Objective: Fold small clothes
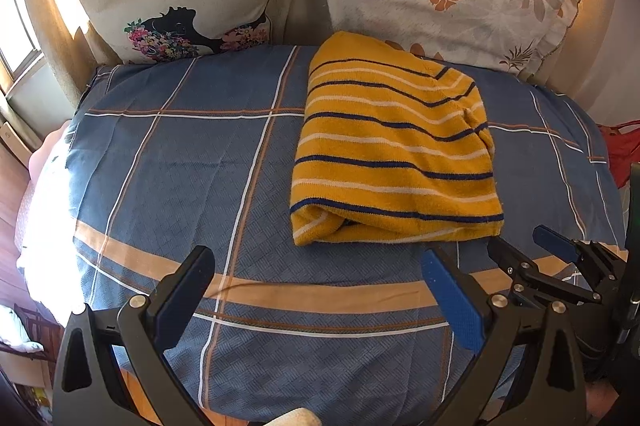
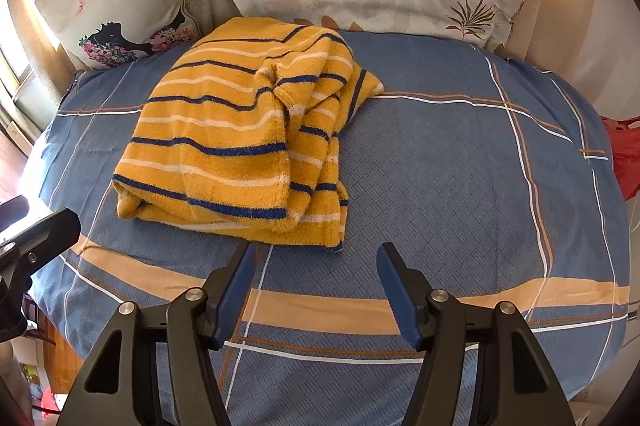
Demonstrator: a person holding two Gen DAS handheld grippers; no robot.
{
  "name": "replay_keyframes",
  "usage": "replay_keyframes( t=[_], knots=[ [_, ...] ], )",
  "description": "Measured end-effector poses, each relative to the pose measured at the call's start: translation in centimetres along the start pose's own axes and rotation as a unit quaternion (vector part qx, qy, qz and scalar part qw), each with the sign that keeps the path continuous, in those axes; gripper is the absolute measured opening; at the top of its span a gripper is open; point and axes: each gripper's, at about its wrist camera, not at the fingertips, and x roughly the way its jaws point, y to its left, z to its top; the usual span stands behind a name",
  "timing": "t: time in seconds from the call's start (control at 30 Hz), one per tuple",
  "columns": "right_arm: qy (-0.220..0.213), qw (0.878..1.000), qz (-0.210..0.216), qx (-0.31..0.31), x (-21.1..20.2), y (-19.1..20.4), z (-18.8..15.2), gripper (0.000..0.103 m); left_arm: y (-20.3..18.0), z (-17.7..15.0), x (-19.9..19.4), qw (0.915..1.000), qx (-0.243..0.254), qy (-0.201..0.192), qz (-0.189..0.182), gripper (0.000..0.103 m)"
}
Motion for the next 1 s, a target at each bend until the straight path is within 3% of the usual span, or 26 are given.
replay_keyframes(
  t=[1.0],
  knots=[
    [-0.001,1.000,-0.003,-0.014,-0.4,1.0,-1.1,0.069,0.1,-0.9,-0.1,0.9999,-0.013,0.009,-0.003,0.103]
  ],
)
